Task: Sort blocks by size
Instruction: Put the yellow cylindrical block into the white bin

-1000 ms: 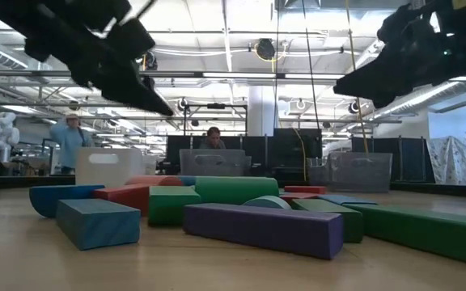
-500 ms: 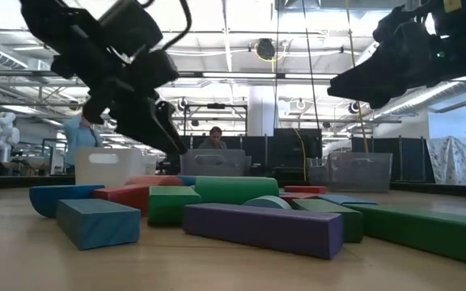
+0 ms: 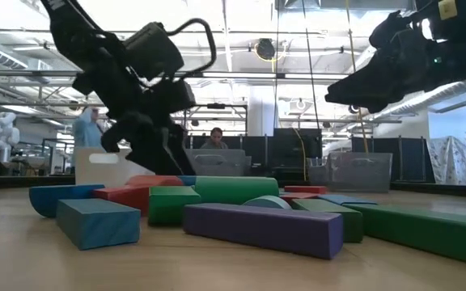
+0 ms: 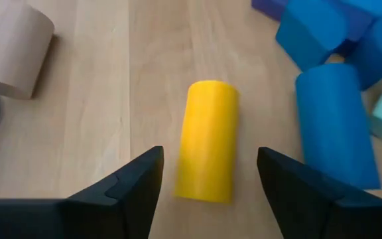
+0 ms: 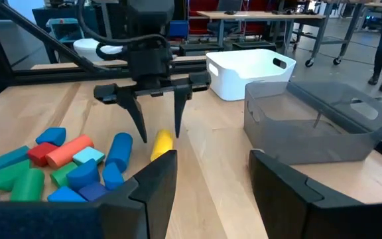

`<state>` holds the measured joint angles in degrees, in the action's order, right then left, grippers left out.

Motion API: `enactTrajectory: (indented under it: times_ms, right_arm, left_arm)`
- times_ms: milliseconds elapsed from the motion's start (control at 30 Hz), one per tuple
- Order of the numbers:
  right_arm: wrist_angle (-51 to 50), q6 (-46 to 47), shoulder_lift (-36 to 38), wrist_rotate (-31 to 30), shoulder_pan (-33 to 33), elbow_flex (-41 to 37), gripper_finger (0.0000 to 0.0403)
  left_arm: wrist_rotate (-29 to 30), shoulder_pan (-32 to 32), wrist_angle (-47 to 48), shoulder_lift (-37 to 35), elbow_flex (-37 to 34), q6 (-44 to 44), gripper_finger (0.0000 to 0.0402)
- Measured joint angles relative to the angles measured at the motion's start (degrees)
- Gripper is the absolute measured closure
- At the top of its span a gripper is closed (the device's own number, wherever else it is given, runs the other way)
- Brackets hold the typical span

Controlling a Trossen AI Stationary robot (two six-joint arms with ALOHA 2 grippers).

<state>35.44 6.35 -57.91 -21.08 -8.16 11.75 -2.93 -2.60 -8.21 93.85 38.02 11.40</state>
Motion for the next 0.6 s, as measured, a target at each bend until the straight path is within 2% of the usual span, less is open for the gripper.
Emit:
enactTrajectory:
  times_ms: [233, 600]
  right_arm:
    - [-0.1, 0.5, -0.3, 0.1, 0.0, 0.0, 0.0227]
    - [-0.2, 0.5, -0.3, 0.2, 0.0, 0.0, 0.0227]
  left_arm:
    - [0.0, -0.4, -0.3, 2.8, 1.0, 1.1, 0.0177]
    - [0.0, -0.4, -0.4, 2.9, 1.0, 1.6, 0.0265]
